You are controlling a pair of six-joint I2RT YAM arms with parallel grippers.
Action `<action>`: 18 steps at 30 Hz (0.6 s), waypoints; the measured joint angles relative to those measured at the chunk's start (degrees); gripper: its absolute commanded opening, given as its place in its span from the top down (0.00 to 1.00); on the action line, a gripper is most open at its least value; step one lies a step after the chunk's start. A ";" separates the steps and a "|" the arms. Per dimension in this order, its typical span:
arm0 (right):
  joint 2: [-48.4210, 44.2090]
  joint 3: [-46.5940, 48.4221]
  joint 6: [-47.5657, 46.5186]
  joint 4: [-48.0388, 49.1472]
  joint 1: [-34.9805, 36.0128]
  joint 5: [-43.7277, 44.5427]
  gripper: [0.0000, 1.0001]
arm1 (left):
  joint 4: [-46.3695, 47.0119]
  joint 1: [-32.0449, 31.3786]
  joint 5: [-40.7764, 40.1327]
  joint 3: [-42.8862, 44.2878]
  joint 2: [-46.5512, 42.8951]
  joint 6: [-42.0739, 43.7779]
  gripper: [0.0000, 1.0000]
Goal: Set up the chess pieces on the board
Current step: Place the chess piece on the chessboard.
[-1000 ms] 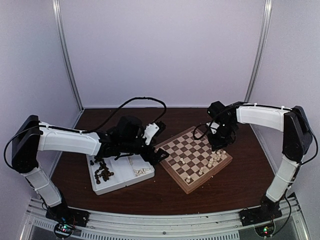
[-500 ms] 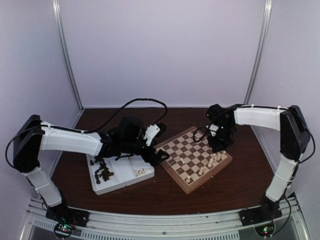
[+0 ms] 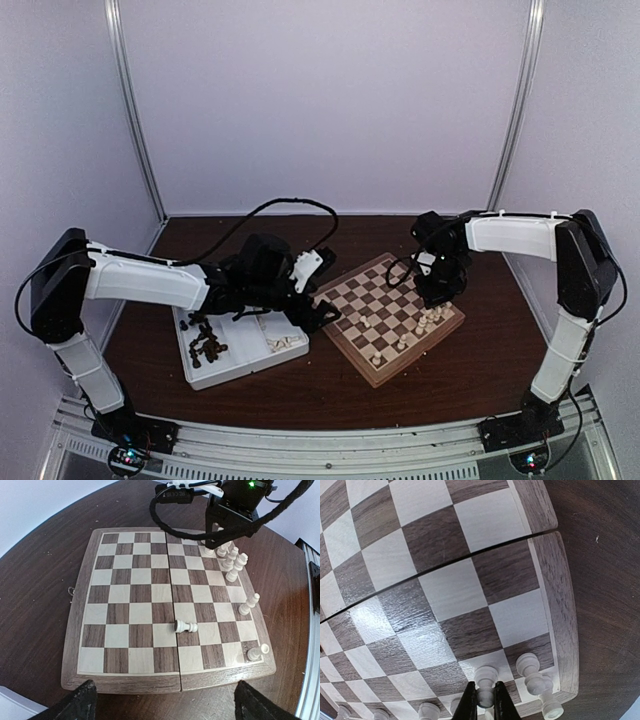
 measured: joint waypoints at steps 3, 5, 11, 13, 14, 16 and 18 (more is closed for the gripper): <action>0.00 0.00 -0.33 0.00 0.02 0.00 0.90 | -0.07 0.00 -0.02 0.26 0.28 -0.02 0.04; 0.00 0.00 -0.46 0.00 0.02 0.00 0.89 | -0.20 0.00 -0.02 0.50 0.44 -0.02 0.04; 0.00 0.00 -0.57 0.00 0.00 0.02 0.85 | -0.20 0.00 -0.02 0.68 0.48 0.00 0.05; 0.00 0.00 -0.61 0.00 0.00 0.02 0.85 | -0.20 0.00 -0.02 0.68 0.48 0.00 0.05; 0.00 0.00 -0.59 0.00 0.00 0.02 0.84 | -0.20 0.00 -0.02 0.68 0.48 0.00 0.05; 0.00 0.00 -0.61 0.00 0.00 0.04 0.84 | -0.20 0.00 -0.02 0.68 0.48 0.00 0.05; 0.00 0.00 -0.63 -0.02 0.00 0.11 0.84 | -0.20 0.00 -0.02 0.68 0.48 0.00 0.05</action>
